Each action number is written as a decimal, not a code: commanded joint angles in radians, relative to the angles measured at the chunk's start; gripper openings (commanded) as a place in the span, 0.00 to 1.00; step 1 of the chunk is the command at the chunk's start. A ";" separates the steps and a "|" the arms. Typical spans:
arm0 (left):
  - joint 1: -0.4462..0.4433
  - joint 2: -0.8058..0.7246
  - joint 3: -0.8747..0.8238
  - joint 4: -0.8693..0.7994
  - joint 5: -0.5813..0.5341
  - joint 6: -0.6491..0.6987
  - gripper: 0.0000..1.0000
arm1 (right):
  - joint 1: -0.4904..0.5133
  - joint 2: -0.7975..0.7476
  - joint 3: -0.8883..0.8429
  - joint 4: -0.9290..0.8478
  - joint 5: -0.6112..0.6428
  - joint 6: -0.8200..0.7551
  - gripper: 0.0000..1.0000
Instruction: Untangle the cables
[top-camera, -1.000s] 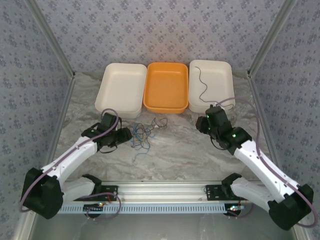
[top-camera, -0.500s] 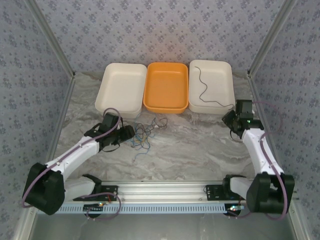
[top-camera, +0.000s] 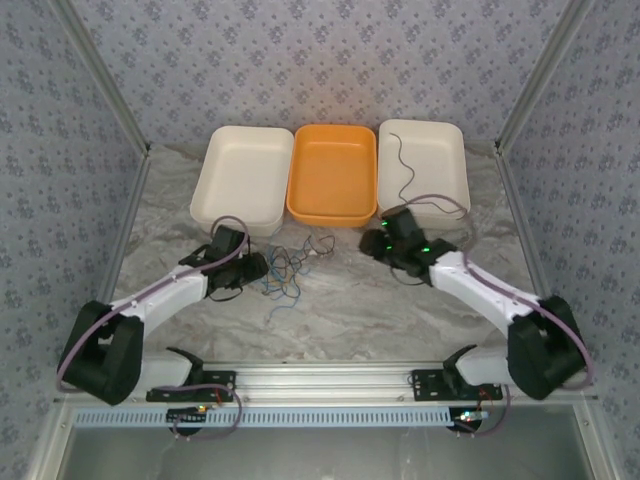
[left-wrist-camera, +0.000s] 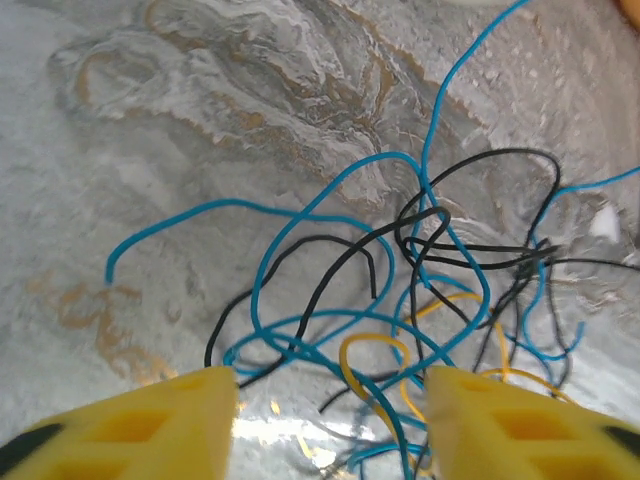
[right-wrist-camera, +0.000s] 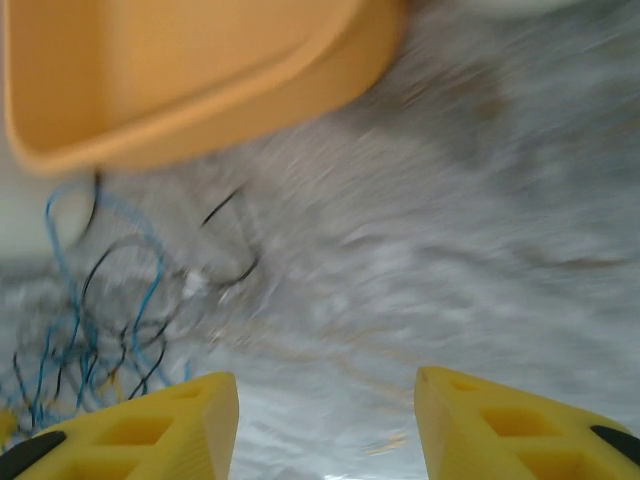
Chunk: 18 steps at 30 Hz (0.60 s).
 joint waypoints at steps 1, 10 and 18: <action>0.001 0.051 0.009 0.085 0.022 0.009 0.12 | 0.112 0.138 0.083 0.127 -0.016 0.026 0.52; -0.033 -0.094 -0.054 0.011 -0.030 0.025 0.00 | 0.188 0.445 0.306 0.170 0.008 0.031 0.53; -0.031 -0.159 -0.047 -0.057 -0.044 0.053 0.00 | 0.183 0.566 0.429 0.173 0.010 0.041 0.44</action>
